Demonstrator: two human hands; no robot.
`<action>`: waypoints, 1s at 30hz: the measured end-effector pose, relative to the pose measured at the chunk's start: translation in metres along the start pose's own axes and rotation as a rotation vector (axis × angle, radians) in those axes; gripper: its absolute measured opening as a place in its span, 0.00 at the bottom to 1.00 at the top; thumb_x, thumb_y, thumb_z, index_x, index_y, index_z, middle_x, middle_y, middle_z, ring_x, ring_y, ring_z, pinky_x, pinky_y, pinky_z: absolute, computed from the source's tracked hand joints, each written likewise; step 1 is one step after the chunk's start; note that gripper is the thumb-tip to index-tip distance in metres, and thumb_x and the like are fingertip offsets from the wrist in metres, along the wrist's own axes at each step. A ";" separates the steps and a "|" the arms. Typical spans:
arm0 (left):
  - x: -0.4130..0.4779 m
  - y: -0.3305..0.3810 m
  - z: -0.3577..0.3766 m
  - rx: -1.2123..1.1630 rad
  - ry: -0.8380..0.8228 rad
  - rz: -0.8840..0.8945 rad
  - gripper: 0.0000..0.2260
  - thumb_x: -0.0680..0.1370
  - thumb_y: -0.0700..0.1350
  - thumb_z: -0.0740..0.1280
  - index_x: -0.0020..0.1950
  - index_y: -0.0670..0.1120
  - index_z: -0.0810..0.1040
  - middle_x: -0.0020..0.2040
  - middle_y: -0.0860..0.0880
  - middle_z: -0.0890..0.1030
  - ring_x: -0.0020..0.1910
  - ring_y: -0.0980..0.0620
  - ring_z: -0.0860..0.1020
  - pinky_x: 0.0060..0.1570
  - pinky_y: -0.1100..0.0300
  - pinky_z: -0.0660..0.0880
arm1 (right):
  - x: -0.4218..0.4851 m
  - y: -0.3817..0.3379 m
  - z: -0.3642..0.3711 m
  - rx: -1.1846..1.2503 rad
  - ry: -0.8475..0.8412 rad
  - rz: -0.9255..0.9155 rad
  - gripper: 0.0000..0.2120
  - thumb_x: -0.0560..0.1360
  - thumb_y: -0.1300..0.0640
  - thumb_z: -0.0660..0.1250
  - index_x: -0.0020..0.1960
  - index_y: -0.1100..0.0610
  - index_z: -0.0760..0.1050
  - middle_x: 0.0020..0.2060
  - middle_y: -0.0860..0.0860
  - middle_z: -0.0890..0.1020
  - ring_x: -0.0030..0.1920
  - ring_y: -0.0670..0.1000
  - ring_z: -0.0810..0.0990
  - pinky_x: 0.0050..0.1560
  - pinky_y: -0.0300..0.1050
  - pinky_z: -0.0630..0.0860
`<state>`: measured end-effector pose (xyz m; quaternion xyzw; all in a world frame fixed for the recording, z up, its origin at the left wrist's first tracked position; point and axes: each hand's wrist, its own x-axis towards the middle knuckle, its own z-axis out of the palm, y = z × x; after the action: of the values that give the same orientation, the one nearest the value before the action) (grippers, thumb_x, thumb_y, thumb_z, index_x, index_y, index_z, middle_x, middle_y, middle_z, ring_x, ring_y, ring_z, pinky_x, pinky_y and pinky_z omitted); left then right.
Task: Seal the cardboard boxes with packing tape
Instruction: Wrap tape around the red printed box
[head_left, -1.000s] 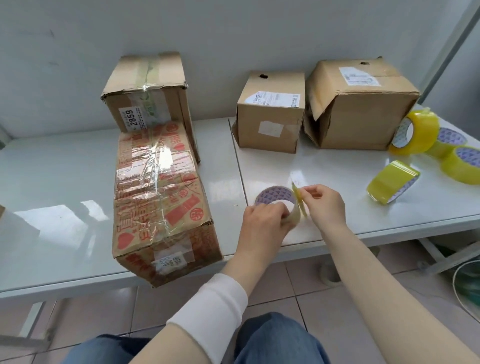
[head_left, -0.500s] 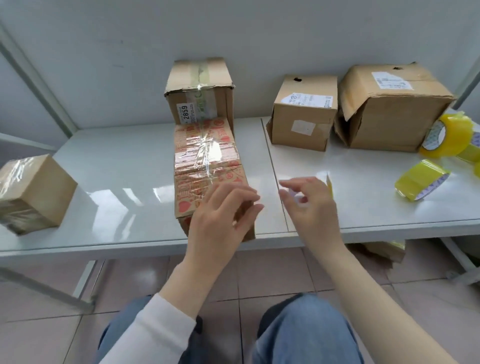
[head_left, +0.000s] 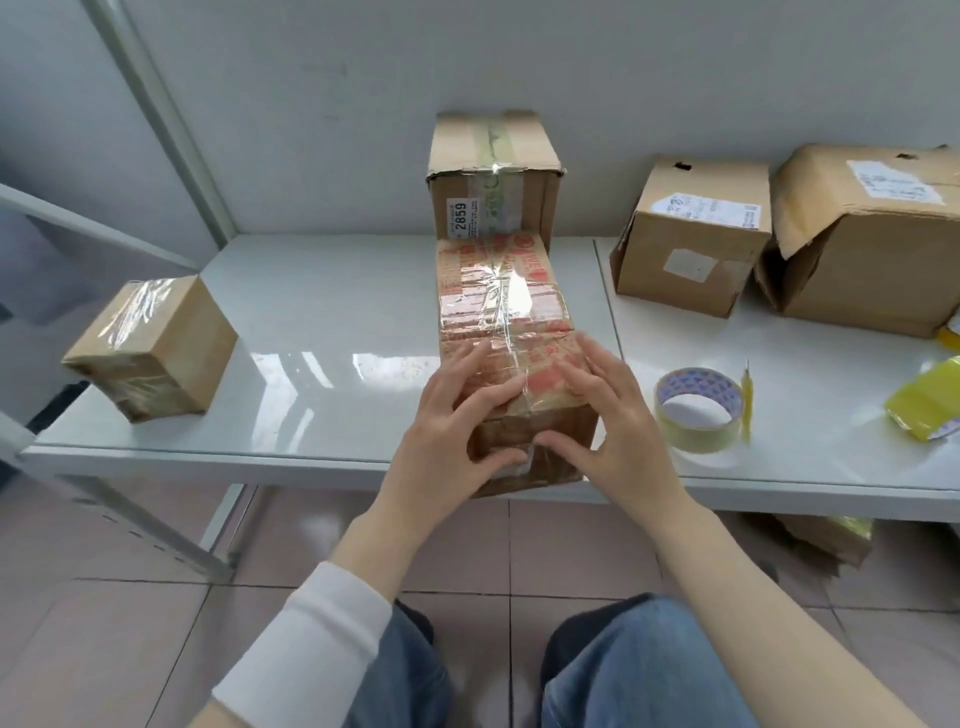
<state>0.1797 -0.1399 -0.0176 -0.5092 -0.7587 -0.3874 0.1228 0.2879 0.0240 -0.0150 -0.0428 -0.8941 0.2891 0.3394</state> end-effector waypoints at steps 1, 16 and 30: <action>-0.003 0.001 -0.002 -0.118 -0.008 -0.087 0.31 0.68 0.62 0.70 0.69 0.58 0.67 0.76 0.50 0.59 0.76 0.51 0.56 0.70 0.54 0.65 | 0.000 0.001 -0.001 0.096 -0.033 0.101 0.39 0.65 0.43 0.73 0.71 0.44 0.59 0.73 0.54 0.59 0.73 0.47 0.58 0.69 0.35 0.62; -0.047 -0.018 -0.032 -1.636 0.306 -0.691 0.41 0.67 0.51 0.76 0.75 0.48 0.61 0.73 0.41 0.67 0.72 0.38 0.64 0.67 0.39 0.62 | 0.021 -0.080 0.000 0.471 -0.138 0.379 0.40 0.59 0.31 0.68 0.67 0.35 0.57 0.66 0.33 0.63 0.65 0.31 0.64 0.60 0.32 0.69; -0.062 -0.034 -0.071 -1.424 0.220 -0.735 0.23 0.75 0.43 0.60 0.72 0.47 0.68 0.66 0.40 0.75 0.64 0.39 0.74 0.62 0.39 0.70 | 0.024 -0.098 0.022 0.854 -0.194 0.672 0.28 0.67 0.46 0.67 0.67 0.44 0.66 0.58 0.47 0.79 0.56 0.47 0.80 0.51 0.47 0.79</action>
<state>0.1634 -0.2390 -0.0221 -0.1421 -0.4325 -0.8410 -0.2924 0.2671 -0.0612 0.0394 -0.1573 -0.6617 0.7212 0.1317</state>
